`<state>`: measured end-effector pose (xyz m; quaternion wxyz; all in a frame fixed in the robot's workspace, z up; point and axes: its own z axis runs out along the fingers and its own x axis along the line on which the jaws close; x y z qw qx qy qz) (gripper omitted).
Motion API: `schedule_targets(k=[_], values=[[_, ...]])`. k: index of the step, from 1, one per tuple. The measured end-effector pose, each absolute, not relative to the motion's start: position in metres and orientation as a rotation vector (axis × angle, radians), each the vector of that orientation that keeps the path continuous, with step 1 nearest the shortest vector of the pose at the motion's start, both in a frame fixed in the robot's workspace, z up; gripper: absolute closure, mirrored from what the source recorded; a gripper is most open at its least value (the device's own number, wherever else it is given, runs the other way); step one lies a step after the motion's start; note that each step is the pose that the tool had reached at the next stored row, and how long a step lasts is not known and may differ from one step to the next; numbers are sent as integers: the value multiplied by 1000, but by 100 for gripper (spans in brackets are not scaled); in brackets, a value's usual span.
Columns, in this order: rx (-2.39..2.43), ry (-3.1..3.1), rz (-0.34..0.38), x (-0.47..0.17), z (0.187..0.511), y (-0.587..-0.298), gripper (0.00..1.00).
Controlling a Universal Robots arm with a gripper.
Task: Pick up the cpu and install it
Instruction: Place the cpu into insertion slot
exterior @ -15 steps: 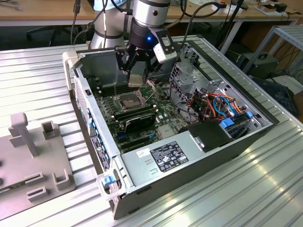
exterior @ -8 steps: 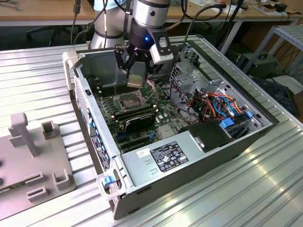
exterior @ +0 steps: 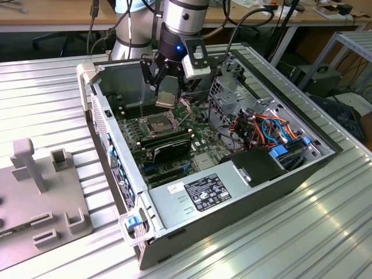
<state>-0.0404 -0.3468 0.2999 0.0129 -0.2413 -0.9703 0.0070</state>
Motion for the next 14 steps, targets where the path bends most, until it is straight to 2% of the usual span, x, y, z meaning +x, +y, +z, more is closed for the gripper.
schedule_targets(k=[14], values=[[-802,-3011,21,-40,300,-347,45]])
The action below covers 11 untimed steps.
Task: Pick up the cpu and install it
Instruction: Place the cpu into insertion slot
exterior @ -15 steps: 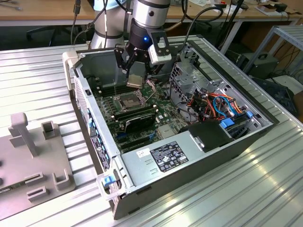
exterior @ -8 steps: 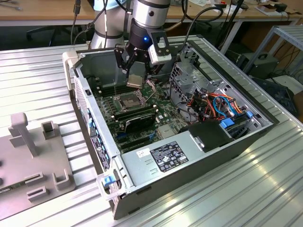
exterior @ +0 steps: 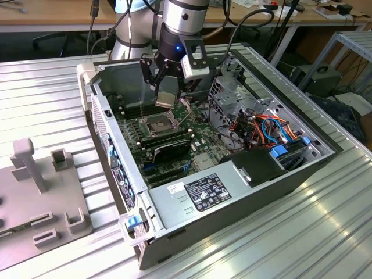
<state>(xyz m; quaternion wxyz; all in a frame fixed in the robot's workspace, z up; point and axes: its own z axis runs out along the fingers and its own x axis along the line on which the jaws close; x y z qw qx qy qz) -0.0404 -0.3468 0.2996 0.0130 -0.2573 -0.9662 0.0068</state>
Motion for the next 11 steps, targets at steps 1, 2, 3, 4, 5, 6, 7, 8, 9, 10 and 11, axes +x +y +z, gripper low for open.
schedule_targets(k=[1,2,3,4,5,6,7,8,9,10,11], values=[[-812,-3008,21,-40,299,-347,45],[-822,-3005,21,-40,299,-347,45],[-835,-3001,21,-40,299,-347,45],[-844,-2999,21,-40,299,-347,45],[-849,-2997,21,-40,299,-347,45],[-854,-2996,21,-40,299,-347,45],[-860,-2994,21,-40,299,-347,45],[-865,-2993,20,-40,299,-347,45],[-872,-2991,20,-40,299,-347,45],[-877,-2989,20,-40,299,-347,45],[-885,-2987,20,-40,299,-347,45]])
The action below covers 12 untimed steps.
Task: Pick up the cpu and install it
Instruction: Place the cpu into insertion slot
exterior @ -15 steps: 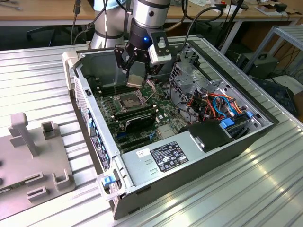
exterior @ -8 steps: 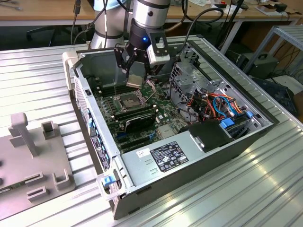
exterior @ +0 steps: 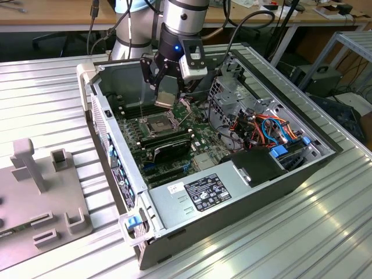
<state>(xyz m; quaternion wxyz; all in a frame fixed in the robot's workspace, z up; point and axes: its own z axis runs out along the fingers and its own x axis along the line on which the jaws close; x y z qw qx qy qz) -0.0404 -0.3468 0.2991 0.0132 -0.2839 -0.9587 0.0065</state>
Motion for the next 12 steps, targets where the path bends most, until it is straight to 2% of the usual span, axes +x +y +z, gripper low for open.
schedule_targets(k=[12], values=[[-980,-2957,19,-40,298,-347,45]])
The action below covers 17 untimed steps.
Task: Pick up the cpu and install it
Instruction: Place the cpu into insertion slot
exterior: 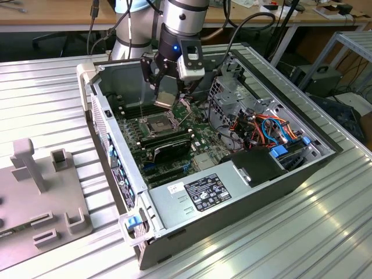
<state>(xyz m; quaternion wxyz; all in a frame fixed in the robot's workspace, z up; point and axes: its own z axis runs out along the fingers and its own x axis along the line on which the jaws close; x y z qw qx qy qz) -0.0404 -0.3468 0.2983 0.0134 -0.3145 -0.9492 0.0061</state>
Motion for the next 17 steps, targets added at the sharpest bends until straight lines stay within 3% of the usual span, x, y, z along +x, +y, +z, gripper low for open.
schedule_targets(k=[17], values=[[-1344,-2808,13,-40,296,-347,45]])
